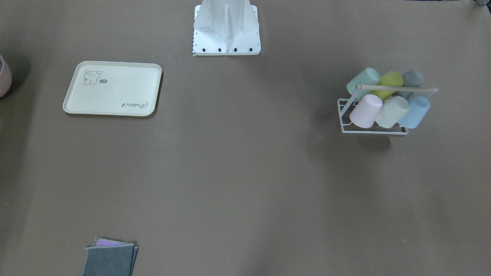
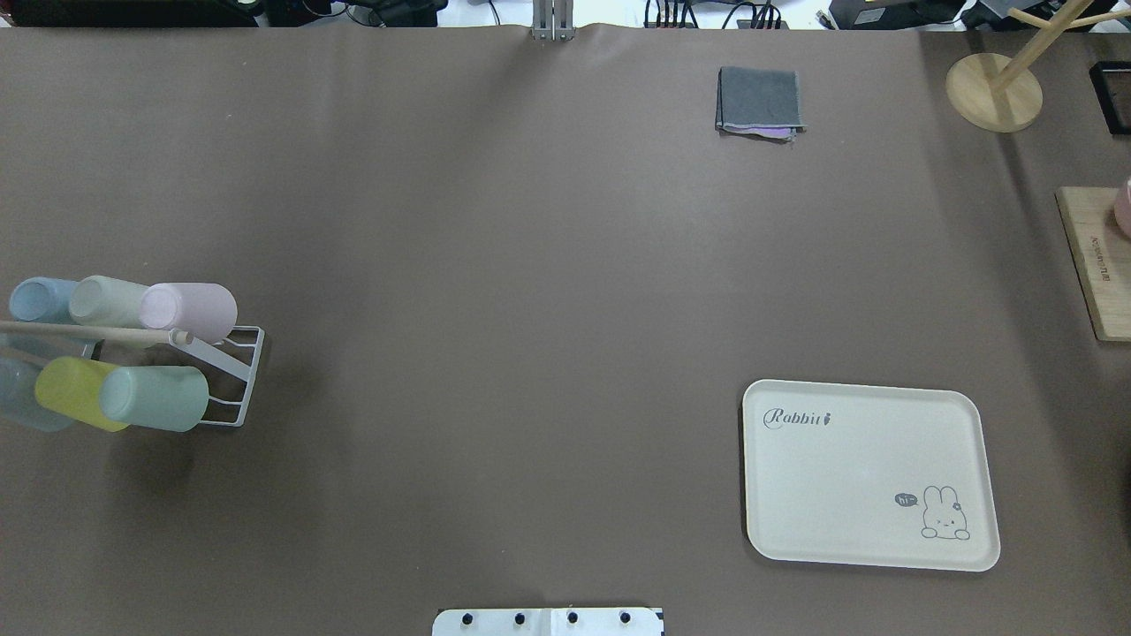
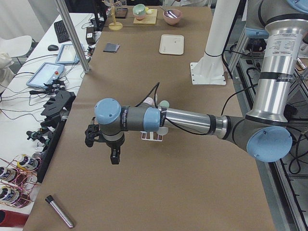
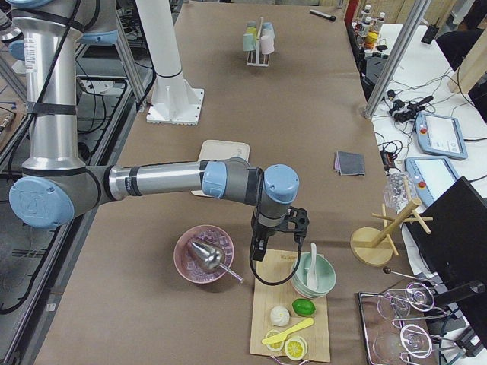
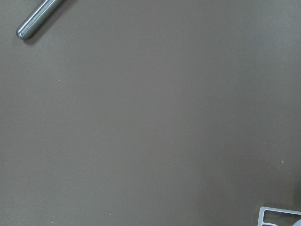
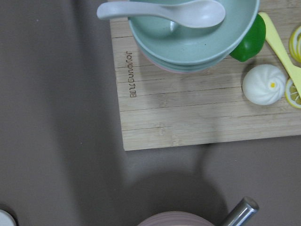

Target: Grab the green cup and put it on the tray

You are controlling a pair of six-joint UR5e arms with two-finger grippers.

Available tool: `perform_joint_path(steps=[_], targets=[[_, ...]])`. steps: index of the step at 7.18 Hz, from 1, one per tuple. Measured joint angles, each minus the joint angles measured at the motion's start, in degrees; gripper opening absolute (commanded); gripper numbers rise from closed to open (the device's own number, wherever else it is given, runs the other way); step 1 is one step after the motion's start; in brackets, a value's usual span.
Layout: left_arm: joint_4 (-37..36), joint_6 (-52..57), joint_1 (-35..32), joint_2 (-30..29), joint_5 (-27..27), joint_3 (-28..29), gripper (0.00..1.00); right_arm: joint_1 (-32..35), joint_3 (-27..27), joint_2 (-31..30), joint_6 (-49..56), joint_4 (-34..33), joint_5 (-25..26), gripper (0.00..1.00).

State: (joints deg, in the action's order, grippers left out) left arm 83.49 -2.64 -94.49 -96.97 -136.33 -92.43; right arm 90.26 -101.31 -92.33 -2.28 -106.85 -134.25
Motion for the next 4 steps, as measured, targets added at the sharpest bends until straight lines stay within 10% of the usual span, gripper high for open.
perform_joint_path(steps=[4], targets=[[0.08,0.06,0.72,0.42,0.09,-2.10,0.97,-5.83,-2.91,-0.04,-6.44,0.44,-1.97,1.00]])
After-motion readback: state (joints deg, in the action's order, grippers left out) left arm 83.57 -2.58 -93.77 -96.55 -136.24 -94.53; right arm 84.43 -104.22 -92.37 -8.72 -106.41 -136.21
